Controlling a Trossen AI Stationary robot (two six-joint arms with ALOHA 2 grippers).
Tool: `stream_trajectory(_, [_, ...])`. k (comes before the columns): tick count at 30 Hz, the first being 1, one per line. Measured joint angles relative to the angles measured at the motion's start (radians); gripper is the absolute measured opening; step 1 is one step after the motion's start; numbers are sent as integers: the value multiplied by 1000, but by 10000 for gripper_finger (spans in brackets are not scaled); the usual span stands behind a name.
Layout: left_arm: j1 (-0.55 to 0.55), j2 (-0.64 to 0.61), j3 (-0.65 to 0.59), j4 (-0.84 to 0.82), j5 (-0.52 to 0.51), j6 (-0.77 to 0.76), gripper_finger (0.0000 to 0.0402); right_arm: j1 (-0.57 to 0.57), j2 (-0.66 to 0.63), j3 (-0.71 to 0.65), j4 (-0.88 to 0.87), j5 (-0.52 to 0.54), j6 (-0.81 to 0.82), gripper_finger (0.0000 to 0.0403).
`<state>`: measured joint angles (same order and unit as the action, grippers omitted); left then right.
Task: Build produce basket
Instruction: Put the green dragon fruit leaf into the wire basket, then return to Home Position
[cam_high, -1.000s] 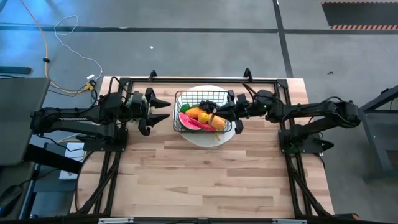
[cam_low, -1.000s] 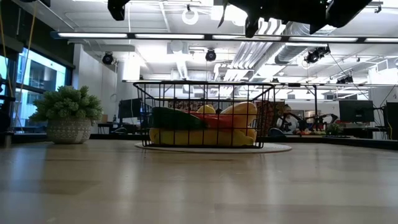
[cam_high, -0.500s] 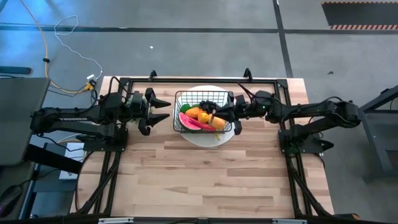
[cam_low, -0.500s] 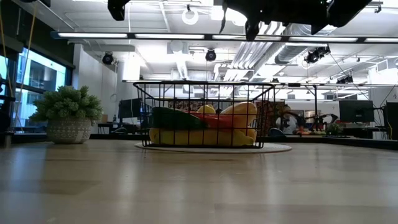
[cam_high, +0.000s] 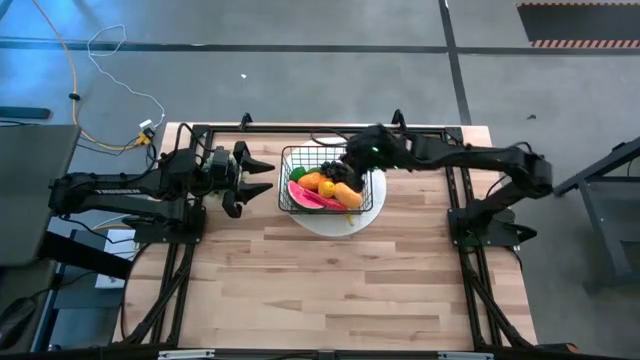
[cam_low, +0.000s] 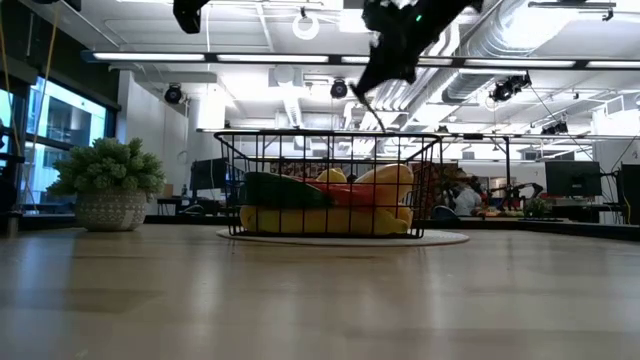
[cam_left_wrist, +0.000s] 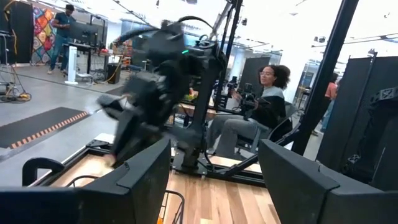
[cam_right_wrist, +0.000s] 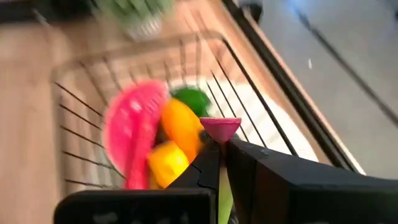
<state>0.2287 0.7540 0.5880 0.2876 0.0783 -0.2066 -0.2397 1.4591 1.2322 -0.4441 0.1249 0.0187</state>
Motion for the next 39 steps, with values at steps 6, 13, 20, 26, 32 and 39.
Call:
stream_trajectory(6, [0,0,0,-1,-1,0,231,-58,167,130,-118,-82,2,0])
stream_trajectory(13, [0,0,0,-2,-1,0,231,-63,310,194,-250,-88,-84,2])
stream_trajectory(20, [0,0,0,-2,-4,0,231,-61,353,194,-261,-136,-107,41])
stream_trajectory(26, [0,0,0,-2,-4,0,231,-61,353,195,-246,-136,-106,86])
stream_trajectory(32, [0,0,0,-2,-4,0,231,-61,349,210,-265,-137,-77,138])
stream_trajectory(39, [0,0,0,-2,-4,0,231,-54,211,189,-294,-241,-79,157])
